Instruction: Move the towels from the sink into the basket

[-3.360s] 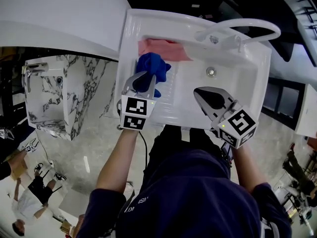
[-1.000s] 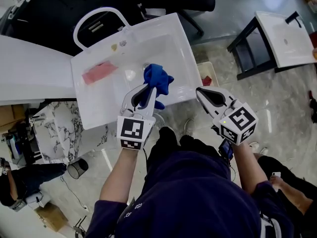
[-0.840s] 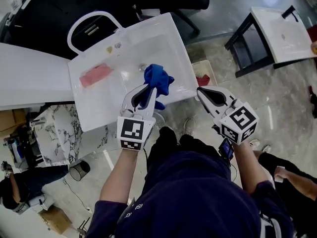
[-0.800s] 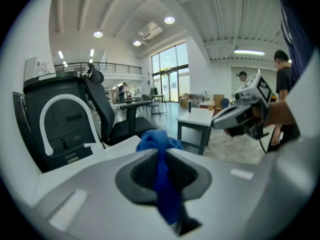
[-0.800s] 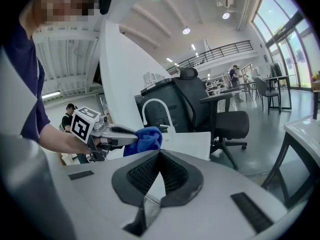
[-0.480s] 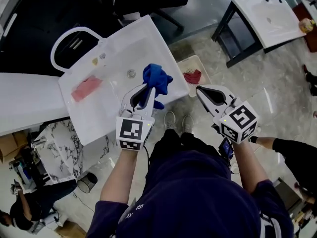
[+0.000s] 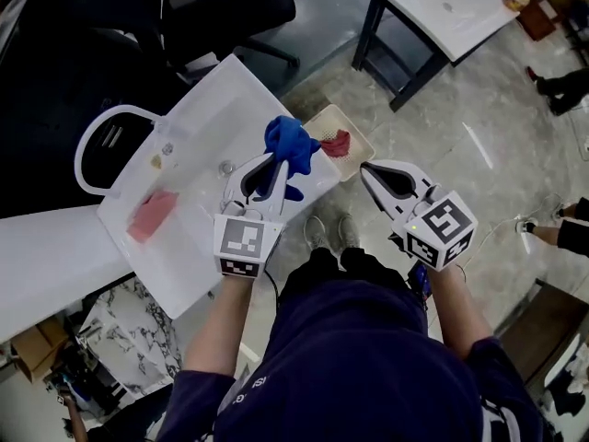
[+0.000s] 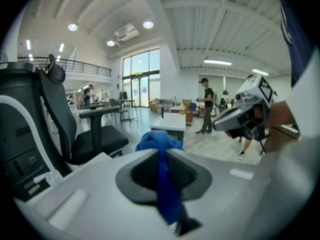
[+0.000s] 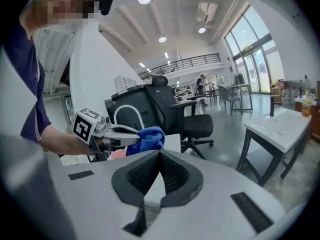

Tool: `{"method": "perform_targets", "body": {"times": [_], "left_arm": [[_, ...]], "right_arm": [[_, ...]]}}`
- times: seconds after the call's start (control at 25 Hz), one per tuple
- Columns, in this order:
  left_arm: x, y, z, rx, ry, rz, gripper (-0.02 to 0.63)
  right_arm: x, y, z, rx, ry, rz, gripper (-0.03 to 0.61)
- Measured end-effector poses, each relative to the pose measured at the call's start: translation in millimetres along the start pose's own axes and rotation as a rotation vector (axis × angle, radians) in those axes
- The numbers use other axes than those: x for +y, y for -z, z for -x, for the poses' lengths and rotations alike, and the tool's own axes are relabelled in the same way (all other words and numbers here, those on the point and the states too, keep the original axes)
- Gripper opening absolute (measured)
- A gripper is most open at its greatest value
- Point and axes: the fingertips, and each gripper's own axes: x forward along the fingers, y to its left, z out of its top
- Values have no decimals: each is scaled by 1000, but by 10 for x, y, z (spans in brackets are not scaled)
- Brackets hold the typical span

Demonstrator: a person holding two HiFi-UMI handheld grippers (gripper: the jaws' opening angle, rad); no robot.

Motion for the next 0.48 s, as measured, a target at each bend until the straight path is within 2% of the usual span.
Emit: {"method": "perform_targets", "body": {"times": [0.48], "left_arm": [[-184, -288, -397, -31, 136, -59, 46]], "right_arm": [[-317, -10, 242, -31, 141, -43, 6]]}}
